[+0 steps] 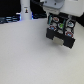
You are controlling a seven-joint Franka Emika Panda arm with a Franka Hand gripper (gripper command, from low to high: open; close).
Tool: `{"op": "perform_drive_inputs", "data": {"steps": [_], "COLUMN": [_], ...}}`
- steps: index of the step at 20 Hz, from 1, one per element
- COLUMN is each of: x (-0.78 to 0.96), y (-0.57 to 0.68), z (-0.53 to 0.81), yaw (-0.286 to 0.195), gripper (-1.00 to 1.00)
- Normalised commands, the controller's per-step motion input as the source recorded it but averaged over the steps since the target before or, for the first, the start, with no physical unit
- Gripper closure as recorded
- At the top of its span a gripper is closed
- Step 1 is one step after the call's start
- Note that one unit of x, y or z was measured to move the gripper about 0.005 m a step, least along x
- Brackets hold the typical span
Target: Open the kcup holder, insert the kcup into the holder, and close the kcup holder
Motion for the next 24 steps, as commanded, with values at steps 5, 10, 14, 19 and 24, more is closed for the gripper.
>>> {"op": "perform_drive_inputs", "data": {"steps": [5,10,14,19,24], "x": [0.7,0.64,0.45,0.14,-0.1], "y": [-0.02,0.28,0.31,0.22,0.28], "z": [-0.02,-0.06,-0.14,-0.2,-0.16], "yaw": [0.085,0.11,0.183,0.243,0.222], "gripper": [-1.0,-1.0,-1.0,-1.0,-1.0]}}
